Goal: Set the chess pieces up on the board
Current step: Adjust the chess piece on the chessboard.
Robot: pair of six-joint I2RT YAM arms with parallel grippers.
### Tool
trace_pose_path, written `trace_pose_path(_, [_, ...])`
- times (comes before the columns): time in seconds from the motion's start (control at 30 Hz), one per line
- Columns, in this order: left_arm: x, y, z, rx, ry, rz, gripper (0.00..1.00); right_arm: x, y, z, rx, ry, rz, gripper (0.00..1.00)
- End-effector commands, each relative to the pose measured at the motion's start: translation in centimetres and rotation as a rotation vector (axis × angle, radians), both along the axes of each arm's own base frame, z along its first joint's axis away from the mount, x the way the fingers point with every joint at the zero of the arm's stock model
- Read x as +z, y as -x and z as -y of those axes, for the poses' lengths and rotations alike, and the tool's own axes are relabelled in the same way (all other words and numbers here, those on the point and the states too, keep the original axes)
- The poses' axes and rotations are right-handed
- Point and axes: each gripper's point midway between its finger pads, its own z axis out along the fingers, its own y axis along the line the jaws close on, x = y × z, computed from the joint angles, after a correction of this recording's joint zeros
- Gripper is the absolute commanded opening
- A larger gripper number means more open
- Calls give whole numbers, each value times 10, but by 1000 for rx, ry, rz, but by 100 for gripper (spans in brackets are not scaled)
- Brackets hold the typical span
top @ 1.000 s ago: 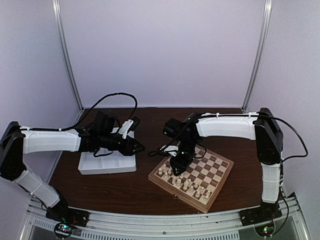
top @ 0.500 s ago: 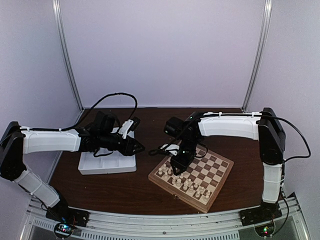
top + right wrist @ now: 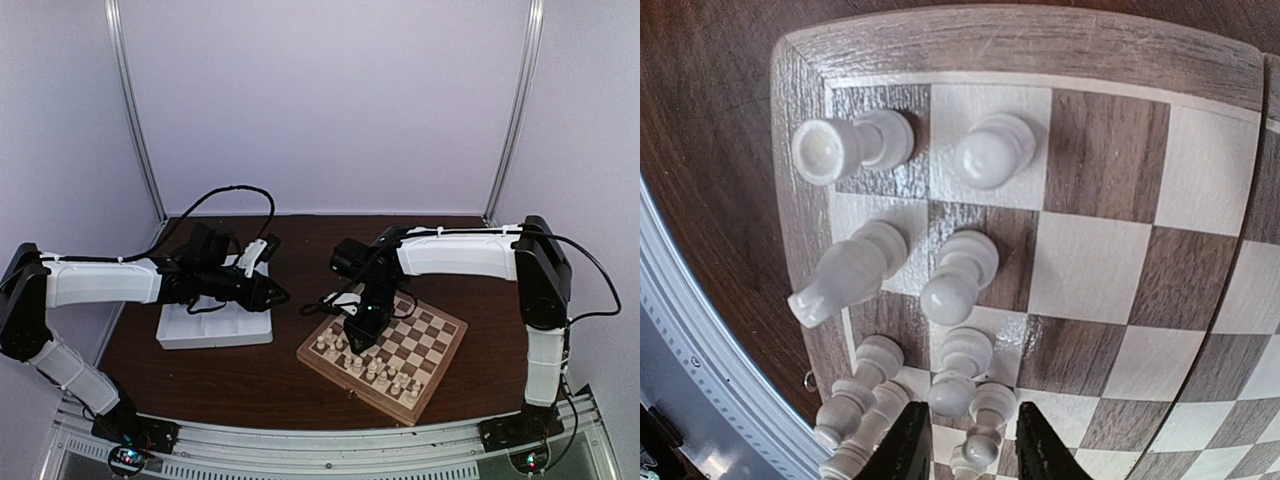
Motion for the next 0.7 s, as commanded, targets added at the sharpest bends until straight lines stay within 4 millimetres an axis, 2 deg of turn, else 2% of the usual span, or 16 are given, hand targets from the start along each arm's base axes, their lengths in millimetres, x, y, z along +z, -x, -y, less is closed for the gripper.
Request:
trace_pose_path(0.0, [7, -4, 1, -1, 12, 23, 33, 10, 2, 2, 6, -15, 28, 31])
trace_pose_path(0.33, [7, -5, 1, 0, 13, 21, 33, 7, 5, 3, 9, -9, 16, 21])
trace_pose_path(0.67, [7, -4, 2, -2, 13, 19, 33, 5, 9, 7, 8, -3, 1, 18])
